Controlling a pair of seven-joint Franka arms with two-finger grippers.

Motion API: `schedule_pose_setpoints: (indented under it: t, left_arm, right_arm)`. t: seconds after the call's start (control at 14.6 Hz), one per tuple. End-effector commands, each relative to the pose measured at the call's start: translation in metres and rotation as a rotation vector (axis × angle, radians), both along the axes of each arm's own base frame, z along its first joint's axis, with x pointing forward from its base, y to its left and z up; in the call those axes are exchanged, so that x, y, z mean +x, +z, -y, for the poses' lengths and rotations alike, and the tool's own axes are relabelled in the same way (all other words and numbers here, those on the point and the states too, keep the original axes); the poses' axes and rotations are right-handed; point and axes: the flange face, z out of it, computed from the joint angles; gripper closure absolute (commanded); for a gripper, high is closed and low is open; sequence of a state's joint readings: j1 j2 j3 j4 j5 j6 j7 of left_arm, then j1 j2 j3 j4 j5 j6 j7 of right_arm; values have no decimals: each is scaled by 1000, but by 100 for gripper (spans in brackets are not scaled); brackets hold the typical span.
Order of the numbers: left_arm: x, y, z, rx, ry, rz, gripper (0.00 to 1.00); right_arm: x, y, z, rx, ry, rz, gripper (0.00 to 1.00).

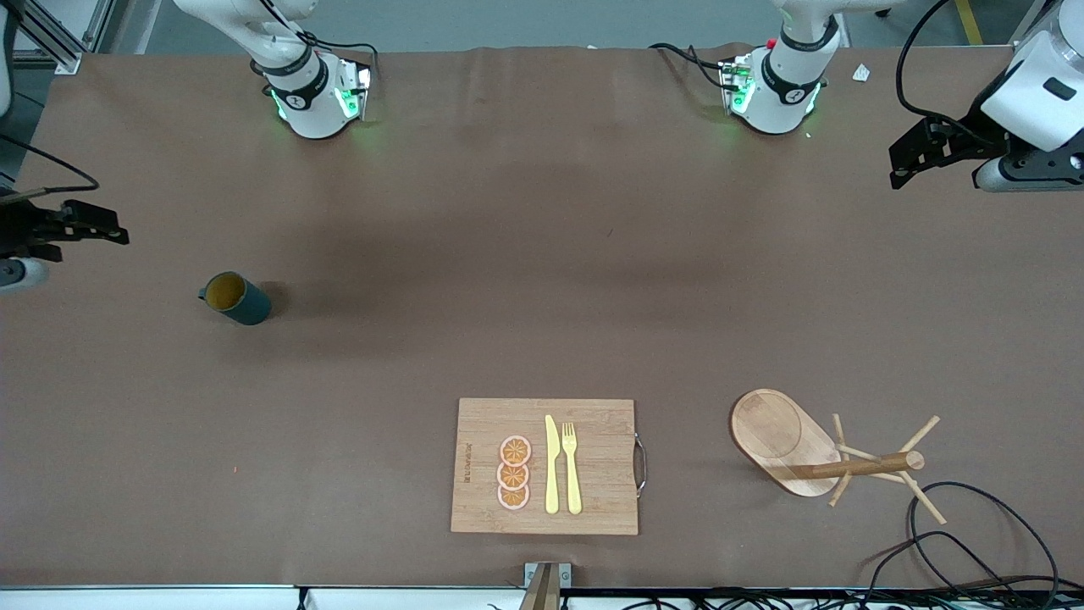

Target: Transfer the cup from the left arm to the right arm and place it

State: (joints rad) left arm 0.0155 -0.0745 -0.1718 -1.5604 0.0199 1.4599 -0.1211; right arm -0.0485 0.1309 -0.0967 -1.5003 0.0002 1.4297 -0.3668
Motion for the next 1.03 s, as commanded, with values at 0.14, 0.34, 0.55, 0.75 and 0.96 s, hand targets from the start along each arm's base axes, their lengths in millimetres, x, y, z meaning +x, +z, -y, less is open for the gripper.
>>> schedule_pose_setpoints:
  t: [0.14,0.34,0.55,0.75,0.96]
  left_arm:
    - [-9,7,-3,0,-9,1,0]
    - [-11,10,-4,1,-28,-9,0]
    - [-10,18,-10,-3,-21,9,0]
    - [-7,19,-15,-4,-15,12,0]
    - [-4,20,-17,-5,-11,15,0]
  right_arm:
    - [-1,36,4,-32,-85,39,0]
    - [-4,36,-1,-51,-175,9,0]
    - [-11,37,-17,-77,-300,-44,0]
    - [-21,51,-25,-71,-293,-22,0]
    - [-37,54,-24,-64,-295,-11,0]
